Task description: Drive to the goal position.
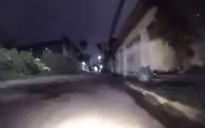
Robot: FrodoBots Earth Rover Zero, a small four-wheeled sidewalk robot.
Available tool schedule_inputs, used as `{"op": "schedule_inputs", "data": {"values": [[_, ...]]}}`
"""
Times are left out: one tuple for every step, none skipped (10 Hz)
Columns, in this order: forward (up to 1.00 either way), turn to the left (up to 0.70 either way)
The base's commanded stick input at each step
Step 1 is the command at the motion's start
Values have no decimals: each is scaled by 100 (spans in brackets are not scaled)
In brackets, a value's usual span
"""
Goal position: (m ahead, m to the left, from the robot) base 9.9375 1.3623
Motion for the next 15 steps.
{"op": "schedule_inputs", "data": {"values": [[70,0],[70,0],[70,0],[70,0],[70,0],[70,0],[70,0],[70,0],[70,-1],[70,-8],[70,-16],[70,-24],[70,-32],[70,-35],[70,-35]]}}
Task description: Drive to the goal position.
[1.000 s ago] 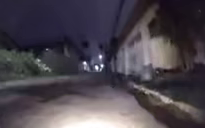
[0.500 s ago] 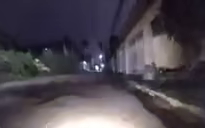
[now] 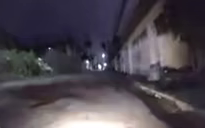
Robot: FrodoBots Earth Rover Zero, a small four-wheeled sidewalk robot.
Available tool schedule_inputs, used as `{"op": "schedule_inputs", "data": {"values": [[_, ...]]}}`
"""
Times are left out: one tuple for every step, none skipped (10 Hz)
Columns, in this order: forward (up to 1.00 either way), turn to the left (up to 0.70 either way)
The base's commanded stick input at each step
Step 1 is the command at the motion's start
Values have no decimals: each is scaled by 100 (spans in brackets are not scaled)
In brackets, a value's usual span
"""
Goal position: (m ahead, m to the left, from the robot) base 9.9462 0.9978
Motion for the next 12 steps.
{"op": "schedule_inputs", "data": {"values": [[70,-35],[70,-35],[70,-35],[70,-35],[70,-35],[70,-35],[70,-35],[70,-25],[70,-11],[70,0],[70,0],[70,0]]}}
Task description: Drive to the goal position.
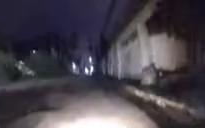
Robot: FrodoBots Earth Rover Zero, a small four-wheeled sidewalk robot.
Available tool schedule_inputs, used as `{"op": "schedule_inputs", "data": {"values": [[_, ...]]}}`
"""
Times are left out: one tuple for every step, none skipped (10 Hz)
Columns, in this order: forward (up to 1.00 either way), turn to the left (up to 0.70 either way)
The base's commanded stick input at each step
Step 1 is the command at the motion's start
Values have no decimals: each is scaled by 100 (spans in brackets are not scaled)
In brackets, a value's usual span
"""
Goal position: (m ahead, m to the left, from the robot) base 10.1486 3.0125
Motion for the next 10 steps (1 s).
{"op": "schedule_inputs", "data": {"values": [[70,0],[70,0],[70,0],[70,3],[70,8],[70,13],[70,19],[70,24],[69,13],[69,0]]}}
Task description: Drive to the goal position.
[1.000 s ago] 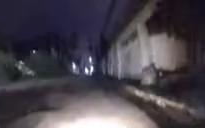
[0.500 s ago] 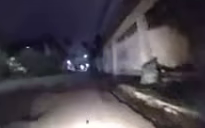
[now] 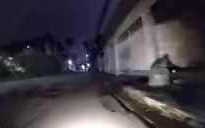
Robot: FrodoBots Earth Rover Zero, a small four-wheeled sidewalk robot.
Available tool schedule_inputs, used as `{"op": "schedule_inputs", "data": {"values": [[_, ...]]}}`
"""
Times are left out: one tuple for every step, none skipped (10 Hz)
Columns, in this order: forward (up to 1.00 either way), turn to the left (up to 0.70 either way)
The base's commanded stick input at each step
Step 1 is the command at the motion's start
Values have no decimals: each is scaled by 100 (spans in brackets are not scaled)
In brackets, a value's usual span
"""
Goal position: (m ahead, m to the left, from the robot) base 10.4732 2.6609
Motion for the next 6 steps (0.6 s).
{"op": "schedule_inputs", "data": {"values": [[69,0],[69,0],[70,0],[70,0],[70,0],[70,0]]}}
